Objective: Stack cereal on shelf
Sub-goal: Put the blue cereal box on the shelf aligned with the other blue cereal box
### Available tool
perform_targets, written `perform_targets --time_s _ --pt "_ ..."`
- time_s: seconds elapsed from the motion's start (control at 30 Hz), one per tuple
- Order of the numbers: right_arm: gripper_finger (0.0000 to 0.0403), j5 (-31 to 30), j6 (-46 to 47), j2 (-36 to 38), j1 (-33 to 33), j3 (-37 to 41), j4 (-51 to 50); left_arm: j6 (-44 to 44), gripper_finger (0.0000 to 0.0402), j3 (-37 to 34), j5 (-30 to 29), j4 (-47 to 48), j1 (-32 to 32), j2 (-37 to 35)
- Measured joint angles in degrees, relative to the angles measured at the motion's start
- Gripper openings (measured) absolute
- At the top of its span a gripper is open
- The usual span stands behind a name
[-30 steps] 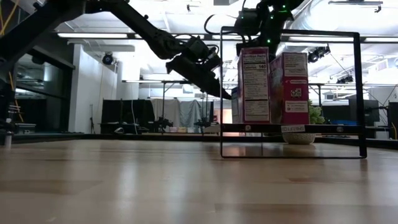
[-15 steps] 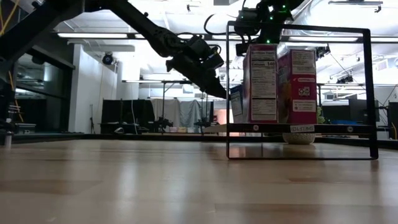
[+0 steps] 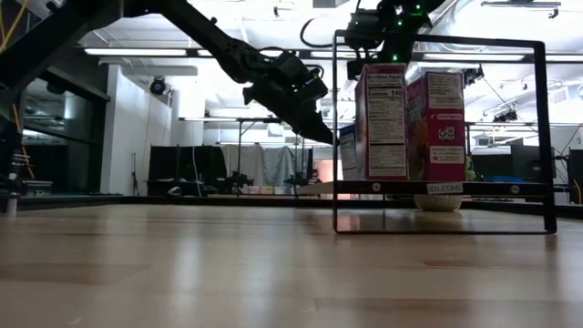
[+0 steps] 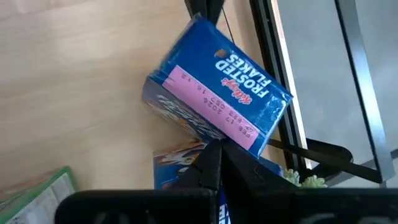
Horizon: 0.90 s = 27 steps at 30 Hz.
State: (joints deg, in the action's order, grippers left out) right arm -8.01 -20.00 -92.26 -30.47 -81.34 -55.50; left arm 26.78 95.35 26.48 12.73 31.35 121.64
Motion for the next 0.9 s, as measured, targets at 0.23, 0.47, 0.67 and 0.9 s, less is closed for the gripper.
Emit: perform_targets --time_s 0.23,0.47,0.67,0.9 --pt "0.0000 -0.1 0.9 1.7 0.2 0.0 0.0 -1.2 0.0000 0.0 1.6 0.3 0.0 -0.2" --pt "0.0000 0.0 0.9 2.3 0.4 0.0 0.0 -1.9 0.0000 0.0 3.1 1.2 -0.9 -0.4" --pt "0.0000 0.5 0.5 5.0 0.4 0.0 0.9 -1.2 0.0000 0.0 1.4 1.2 -1.9 -0.4" --pt "0.0000 3.4 1.5 9.0 0.4 0.0 3.9 4.3 0.0000 -0.1 -2.2 0.9 -2.7 -0.7"
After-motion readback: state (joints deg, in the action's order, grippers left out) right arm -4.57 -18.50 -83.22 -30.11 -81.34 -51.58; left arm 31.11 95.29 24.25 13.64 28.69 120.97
